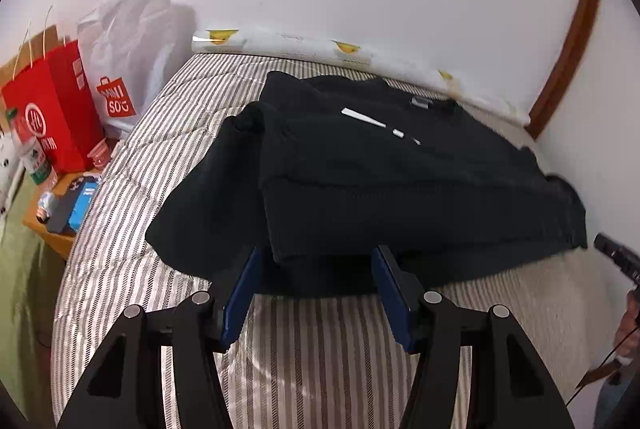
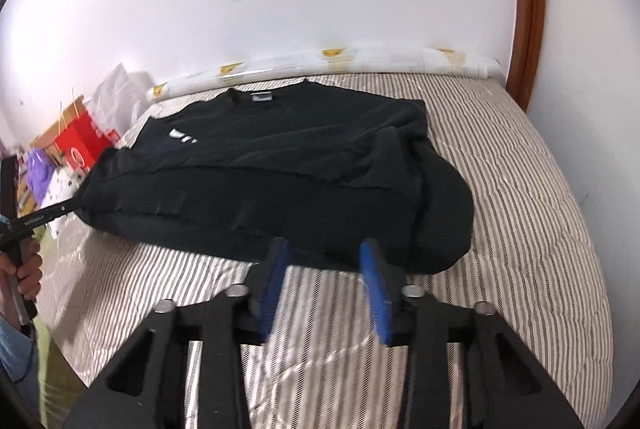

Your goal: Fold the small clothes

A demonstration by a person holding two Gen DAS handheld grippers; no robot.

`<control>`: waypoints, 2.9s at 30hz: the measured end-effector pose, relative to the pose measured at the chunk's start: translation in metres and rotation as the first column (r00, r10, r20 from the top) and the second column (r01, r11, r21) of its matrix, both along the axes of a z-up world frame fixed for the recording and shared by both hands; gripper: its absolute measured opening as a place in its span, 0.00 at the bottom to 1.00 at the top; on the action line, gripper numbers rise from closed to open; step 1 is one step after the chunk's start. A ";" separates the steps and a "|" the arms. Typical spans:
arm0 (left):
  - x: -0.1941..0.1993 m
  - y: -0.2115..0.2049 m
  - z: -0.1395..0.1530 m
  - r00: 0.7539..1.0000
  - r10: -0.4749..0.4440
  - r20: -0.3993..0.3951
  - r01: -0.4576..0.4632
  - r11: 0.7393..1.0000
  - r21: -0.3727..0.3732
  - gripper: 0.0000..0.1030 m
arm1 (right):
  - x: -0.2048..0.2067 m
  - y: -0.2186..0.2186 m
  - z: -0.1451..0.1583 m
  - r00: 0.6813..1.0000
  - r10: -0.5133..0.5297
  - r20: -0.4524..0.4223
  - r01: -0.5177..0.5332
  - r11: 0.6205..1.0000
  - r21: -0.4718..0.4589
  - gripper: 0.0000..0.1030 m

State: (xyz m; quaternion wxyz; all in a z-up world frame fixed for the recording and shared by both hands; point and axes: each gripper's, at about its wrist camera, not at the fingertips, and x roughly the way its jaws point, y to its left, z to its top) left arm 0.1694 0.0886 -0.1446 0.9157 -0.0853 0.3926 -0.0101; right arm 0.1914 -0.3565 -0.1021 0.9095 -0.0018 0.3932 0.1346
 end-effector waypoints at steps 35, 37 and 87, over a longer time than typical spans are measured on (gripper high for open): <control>0.093 0.005 0.005 0.999 -0.005 0.041 0.009 0.997 -0.079 0.14 | 0.113 0.030 -0.021 0.998 -0.049 -0.039 0.051 0.997 0.054 0.23; 0.107 0.008 0.011 0.999 0.004 0.051 0.000 0.996 -0.091 0.14 | 0.126 0.029 -0.018 0.998 -0.055 -0.038 0.058 0.995 0.079 0.23; 0.196 0.030 -0.030 0.990 0.137 -0.046 -0.134 0.990 0.053 0.73 | 0.267 -0.005 -0.055 0.969 -0.235 -0.075 0.221 0.962 -0.163 0.19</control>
